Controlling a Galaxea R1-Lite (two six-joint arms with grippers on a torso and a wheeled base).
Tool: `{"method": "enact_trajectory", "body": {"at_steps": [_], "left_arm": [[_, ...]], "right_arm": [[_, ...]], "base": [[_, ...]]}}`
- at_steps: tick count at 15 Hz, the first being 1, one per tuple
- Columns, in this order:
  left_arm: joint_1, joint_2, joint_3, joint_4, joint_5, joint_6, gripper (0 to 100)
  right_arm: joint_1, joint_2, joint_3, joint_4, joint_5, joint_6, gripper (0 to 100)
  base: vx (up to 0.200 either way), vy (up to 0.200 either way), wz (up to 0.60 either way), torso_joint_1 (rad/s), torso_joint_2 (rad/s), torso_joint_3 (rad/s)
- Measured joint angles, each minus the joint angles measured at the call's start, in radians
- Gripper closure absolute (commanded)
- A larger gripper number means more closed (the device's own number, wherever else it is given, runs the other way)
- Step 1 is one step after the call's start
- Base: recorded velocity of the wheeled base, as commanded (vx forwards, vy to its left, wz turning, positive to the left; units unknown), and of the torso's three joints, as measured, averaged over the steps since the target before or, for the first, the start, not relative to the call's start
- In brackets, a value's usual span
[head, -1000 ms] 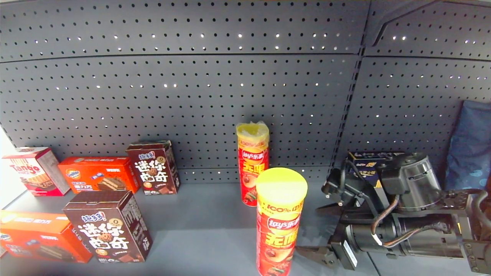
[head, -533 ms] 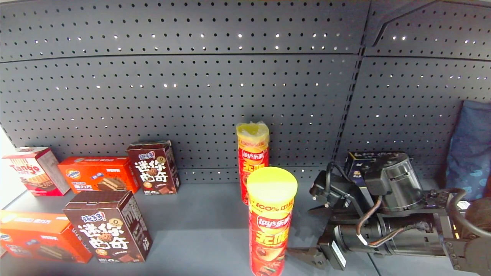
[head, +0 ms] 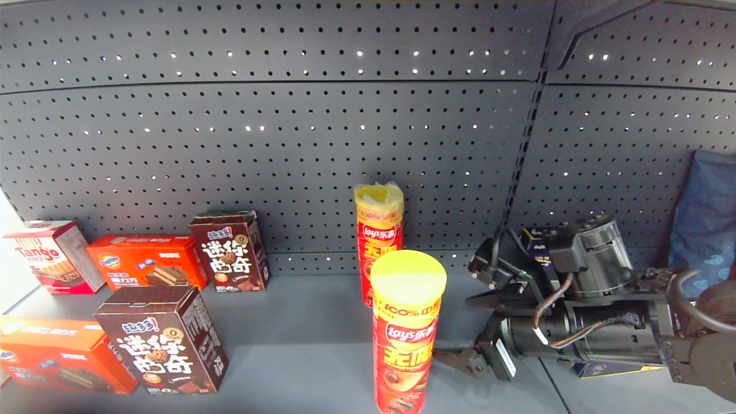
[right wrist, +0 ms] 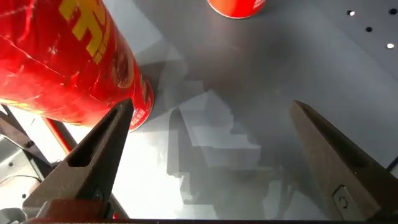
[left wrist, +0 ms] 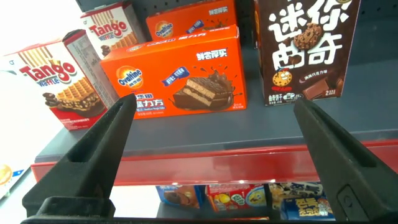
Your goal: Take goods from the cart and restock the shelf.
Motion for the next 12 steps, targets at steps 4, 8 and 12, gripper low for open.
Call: {"method": "enact_trajectory", "body": {"at_steps": [4, 8, 12], "left_arm": [[0.0, 0.0, 0.0, 0.0, 0.0, 0.0, 0], [-0.001, 0.0, 0.0, 0.0, 0.0, 0.0, 0], [-0.001, 0.001, 0.0, 0.0, 0.0, -0.003, 0]], "right_arm": [[0.0, -0.012, 0.05, 0.001, 0.001, 0.0, 0], [0.002, -0.018, 0.053, 0.001, 0.001, -0.001, 0], [0.016, 0.002, 0.022, 0.0, 0.001, -0.001, 0]], "base": [[0.0, 0.0, 0.0, 0.0, 0.0, 0.0], [0.0, 0.0, 0.0, 0.0, 0.0, 0.0], [0.0, 0.0, 0.0, 0.0, 0.0, 0.0]]}}
